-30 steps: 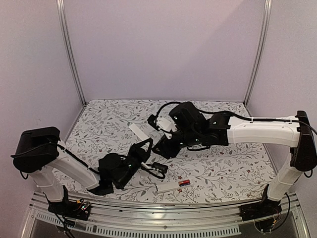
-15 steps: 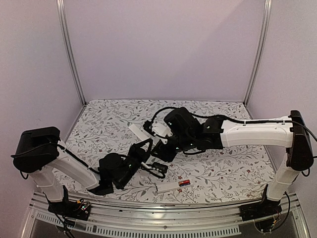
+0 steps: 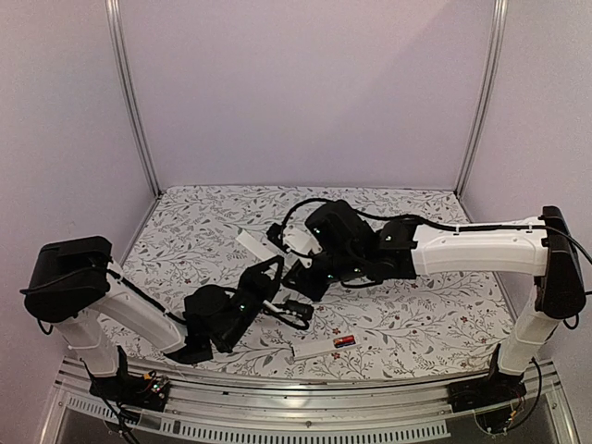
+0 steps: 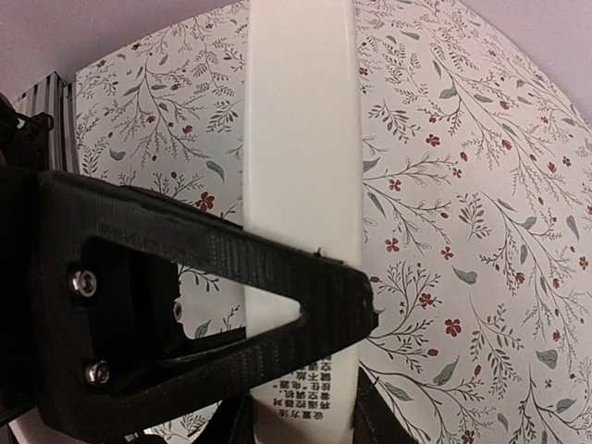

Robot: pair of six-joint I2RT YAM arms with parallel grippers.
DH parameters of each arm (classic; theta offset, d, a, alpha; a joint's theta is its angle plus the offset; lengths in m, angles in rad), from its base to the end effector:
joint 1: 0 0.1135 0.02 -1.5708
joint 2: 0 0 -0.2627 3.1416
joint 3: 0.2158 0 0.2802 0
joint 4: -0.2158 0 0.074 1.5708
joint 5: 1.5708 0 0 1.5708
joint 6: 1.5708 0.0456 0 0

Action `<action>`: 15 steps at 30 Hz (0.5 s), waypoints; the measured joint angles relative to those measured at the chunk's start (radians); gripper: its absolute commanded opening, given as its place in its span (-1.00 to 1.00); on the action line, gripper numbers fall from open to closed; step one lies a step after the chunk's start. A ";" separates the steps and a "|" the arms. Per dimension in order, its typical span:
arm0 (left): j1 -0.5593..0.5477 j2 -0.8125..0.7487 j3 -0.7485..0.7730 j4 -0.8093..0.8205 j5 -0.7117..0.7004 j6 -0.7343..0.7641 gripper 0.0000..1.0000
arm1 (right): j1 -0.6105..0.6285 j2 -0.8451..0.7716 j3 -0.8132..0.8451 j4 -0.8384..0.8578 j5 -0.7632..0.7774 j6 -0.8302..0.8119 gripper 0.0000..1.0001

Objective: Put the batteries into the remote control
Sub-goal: Pass from the left arm to the right

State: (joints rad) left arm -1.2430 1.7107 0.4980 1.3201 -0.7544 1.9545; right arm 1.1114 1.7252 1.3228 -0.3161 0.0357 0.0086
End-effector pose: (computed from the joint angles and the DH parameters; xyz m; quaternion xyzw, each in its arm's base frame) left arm 0.1311 -0.2885 0.1498 0.6286 0.2566 0.4716 0.5627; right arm 0.1902 0.3809 0.2424 -0.4707 0.7794 0.2058 0.3588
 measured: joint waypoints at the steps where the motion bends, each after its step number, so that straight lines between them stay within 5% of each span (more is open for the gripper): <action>1: 0.000 0.000 0.000 0.000 0.003 -0.003 -0.43 | -0.002 0.000 0.000 -0.003 0.005 -0.008 -0.66; 12: -0.002 0.000 -0.005 0.008 -0.010 -0.043 0.43 | -0.056 -0.030 -0.039 -0.019 0.035 -0.044 -0.69; 15: -0.002 -0.015 -0.028 0.003 -0.042 -0.106 0.50 | -0.067 -0.071 -0.086 -0.019 0.029 -0.077 -0.69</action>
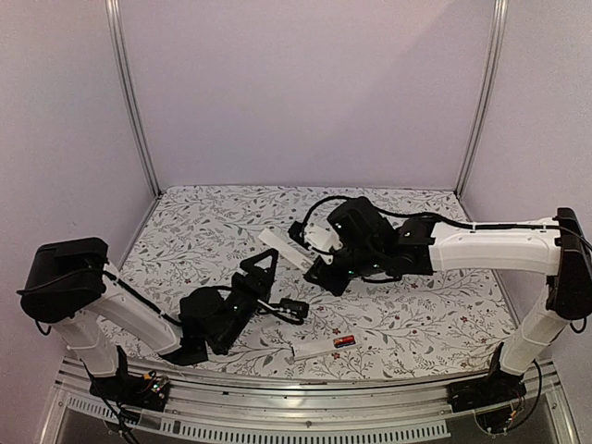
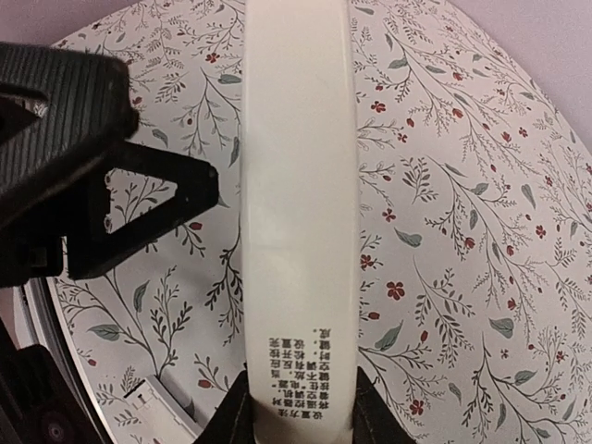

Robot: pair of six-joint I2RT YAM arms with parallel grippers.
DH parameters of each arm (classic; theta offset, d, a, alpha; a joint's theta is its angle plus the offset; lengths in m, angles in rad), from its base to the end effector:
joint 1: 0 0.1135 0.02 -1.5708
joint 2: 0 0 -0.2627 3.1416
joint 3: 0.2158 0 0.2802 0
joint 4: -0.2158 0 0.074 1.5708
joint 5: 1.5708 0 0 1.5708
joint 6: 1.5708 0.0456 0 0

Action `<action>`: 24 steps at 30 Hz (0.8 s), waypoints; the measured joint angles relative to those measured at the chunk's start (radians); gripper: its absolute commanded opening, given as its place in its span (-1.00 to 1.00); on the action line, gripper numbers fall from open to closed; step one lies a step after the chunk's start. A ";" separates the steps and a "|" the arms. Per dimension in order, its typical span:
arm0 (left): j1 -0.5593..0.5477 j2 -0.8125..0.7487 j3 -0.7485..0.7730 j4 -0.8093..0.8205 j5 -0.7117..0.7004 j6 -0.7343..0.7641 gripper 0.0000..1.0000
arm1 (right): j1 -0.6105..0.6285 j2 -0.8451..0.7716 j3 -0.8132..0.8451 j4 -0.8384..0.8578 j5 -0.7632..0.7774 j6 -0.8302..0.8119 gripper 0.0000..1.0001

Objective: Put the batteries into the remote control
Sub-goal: Pass from the left arm to the right

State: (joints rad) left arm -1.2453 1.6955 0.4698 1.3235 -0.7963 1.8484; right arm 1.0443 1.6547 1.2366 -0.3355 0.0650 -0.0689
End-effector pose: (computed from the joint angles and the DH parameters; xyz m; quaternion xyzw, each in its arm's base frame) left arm 0.1291 -0.2806 0.1472 0.6121 0.3020 0.4515 0.5747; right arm 0.2054 0.3475 0.2372 -0.4736 0.7856 0.1597 0.3648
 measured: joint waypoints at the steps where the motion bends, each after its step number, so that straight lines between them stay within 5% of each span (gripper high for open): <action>1: 0.000 -0.012 -0.010 -0.001 -0.012 -0.025 0.50 | -0.006 -0.016 -0.018 -0.001 -0.006 -0.018 -0.69; 5: 0.000 -0.145 -0.039 -0.039 -0.066 -0.251 0.50 | -0.039 -0.092 -0.082 -0.020 -0.027 -0.128 -0.69; 8: 0.002 -0.341 -0.008 -0.256 -0.047 -0.554 0.47 | -0.051 -0.146 -0.111 -0.039 -0.054 -0.228 -0.68; 14: 0.091 -0.702 0.122 -0.788 0.273 -1.193 0.47 | -0.051 -0.216 -0.120 -0.100 -0.095 -0.422 -0.66; 24: 0.268 -0.701 0.196 -1.118 0.842 -1.739 0.59 | -0.035 -0.239 -0.120 -0.170 -0.089 -0.674 -0.66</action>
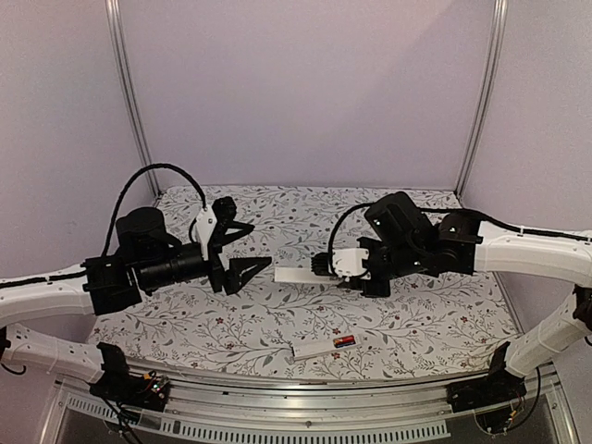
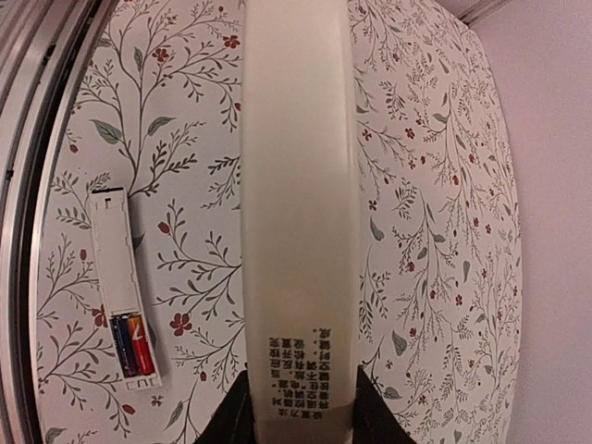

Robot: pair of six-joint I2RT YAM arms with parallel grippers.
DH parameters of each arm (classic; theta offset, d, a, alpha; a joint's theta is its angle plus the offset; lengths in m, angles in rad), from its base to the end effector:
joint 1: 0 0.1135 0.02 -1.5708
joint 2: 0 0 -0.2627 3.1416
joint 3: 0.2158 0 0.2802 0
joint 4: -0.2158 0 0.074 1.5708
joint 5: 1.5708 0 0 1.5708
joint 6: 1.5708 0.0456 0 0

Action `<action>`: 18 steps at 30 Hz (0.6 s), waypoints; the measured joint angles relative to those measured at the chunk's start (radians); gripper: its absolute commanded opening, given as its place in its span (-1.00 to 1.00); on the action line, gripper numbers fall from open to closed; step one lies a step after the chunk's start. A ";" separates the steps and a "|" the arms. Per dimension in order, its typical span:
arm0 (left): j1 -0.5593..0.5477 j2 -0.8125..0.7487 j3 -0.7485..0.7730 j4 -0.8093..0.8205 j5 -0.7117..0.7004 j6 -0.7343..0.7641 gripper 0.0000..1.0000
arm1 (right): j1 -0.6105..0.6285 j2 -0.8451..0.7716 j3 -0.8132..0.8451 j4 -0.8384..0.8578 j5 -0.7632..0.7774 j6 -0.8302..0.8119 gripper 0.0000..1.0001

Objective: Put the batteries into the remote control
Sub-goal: Pass from the left arm to the right, then pass from the right arm to the left

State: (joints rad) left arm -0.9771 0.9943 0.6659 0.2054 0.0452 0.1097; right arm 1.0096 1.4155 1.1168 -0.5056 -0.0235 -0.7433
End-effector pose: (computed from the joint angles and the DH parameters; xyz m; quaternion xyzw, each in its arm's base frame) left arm 0.1515 -0.2282 0.2876 0.4001 0.6334 -0.2936 0.5937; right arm 0.1809 0.2897 0.2637 -0.7155 0.5901 0.0604 0.3692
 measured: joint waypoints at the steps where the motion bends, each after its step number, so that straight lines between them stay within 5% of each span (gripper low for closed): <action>1: 0.027 0.006 0.007 -0.016 0.059 -0.040 0.59 | 0.005 -0.002 0.000 -0.003 0.008 -0.020 -0.66; 7: 0.200 0.063 0.046 -0.037 0.372 -0.259 0.57 | 0.024 -0.026 0.000 -0.002 0.035 -0.153 -0.65; 15: 0.219 0.238 0.116 -0.045 0.640 -0.400 0.56 | 0.024 -0.049 0.000 0.056 0.074 -0.299 -0.66; 18: 0.219 0.262 0.132 -0.047 0.684 -0.425 0.38 | 0.024 -0.048 0.000 0.079 0.079 -0.345 -0.66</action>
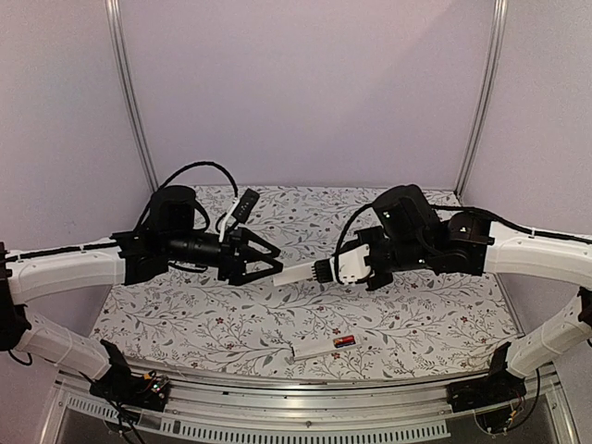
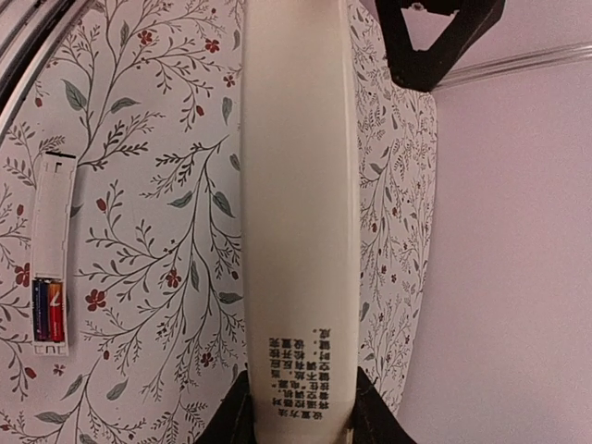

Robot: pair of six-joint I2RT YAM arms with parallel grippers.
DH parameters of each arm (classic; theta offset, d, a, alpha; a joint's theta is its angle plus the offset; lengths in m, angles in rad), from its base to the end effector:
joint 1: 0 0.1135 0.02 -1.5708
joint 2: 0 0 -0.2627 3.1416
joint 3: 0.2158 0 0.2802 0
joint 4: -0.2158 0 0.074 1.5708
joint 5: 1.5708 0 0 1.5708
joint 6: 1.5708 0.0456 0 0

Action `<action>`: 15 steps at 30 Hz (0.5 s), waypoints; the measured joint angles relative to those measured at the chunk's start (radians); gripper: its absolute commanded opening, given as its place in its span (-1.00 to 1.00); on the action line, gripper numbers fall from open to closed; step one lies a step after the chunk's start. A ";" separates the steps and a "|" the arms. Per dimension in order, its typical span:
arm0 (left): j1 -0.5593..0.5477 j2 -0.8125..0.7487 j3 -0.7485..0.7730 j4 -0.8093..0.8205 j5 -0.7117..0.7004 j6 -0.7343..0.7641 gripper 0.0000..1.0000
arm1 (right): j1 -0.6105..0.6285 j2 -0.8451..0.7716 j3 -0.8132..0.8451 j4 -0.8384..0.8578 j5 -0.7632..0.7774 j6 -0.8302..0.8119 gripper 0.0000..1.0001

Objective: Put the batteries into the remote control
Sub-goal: Pass from the right arm to the left

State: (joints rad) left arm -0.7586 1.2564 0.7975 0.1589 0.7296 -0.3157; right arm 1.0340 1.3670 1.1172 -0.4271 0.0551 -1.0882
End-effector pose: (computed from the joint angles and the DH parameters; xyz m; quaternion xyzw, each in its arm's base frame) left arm 0.2069 -0.2380 0.2640 0.3717 0.6870 -0.5304 0.3294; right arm 0.1761 0.2909 0.2864 -0.7810 0.4502 -0.0365 0.4312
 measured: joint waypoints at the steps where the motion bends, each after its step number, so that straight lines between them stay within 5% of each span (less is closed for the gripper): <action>1: 0.000 0.005 0.005 0.000 0.010 -0.006 0.34 | 0.000 0.001 0.000 0.007 0.000 -0.013 -0.66; 9: 0.000 0.061 0.037 -0.003 0.074 -0.037 0.30 | 0.000 0.034 0.011 0.026 0.022 -0.095 -0.67; 15: 0.000 0.079 0.069 -0.039 0.073 -0.027 -0.02 | 0.000 0.082 0.055 0.025 0.049 -0.160 -0.69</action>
State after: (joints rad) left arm -0.7589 1.3357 0.8661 0.1200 0.8028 -0.3424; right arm 1.0340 1.4494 1.1725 -0.4019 0.1040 -1.2480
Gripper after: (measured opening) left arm 0.545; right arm 0.276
